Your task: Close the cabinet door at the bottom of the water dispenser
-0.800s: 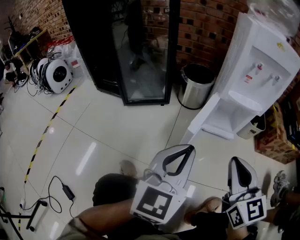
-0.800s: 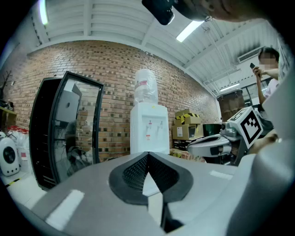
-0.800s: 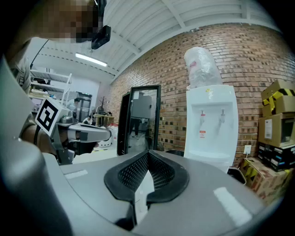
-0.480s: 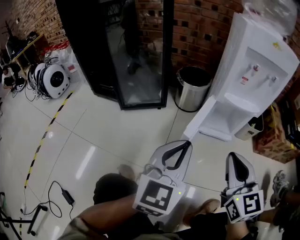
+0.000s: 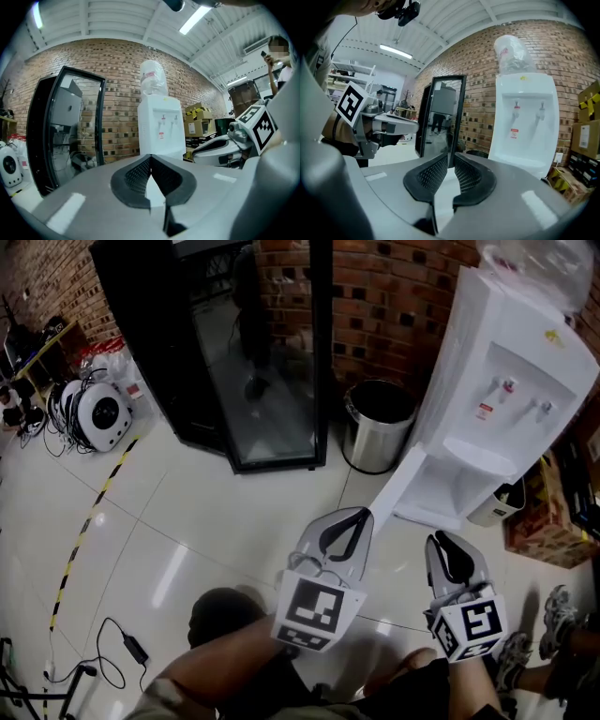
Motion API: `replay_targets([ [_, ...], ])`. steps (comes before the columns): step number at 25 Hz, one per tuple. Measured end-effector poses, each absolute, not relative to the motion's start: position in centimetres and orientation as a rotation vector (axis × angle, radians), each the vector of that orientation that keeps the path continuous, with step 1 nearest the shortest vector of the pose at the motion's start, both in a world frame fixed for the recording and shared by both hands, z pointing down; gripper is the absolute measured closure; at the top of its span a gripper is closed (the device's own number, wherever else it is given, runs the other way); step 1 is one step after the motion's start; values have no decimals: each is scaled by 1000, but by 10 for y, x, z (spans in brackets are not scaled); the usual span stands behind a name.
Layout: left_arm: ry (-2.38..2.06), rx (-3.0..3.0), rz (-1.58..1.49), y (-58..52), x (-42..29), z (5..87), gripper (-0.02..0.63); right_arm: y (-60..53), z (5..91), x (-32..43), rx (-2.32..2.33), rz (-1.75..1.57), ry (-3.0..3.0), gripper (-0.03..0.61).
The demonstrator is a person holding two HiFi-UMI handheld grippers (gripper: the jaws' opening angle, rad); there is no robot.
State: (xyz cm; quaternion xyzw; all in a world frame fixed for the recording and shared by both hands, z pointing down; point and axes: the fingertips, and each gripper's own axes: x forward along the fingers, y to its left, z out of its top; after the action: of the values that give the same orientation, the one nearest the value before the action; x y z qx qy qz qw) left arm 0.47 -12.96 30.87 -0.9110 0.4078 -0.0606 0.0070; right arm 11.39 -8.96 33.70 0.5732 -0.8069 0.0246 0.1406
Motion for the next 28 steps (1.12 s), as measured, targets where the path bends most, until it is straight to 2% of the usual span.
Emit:
replay_targets([
  [7, 1294, -2838, -263, -153, 2, 328, 583, -125, 362, 89, 1551, 160, -2381, 495],
  [22, 1377, -2847, -469, -170, -11, 389, 575, -155, 437, 39, 1297, 193, -2337, 416],
  [28, 1371, -2836, -511, -170, -11, 395, 575, -160, 465, 23, 1192, 154, -2269, 413],
])
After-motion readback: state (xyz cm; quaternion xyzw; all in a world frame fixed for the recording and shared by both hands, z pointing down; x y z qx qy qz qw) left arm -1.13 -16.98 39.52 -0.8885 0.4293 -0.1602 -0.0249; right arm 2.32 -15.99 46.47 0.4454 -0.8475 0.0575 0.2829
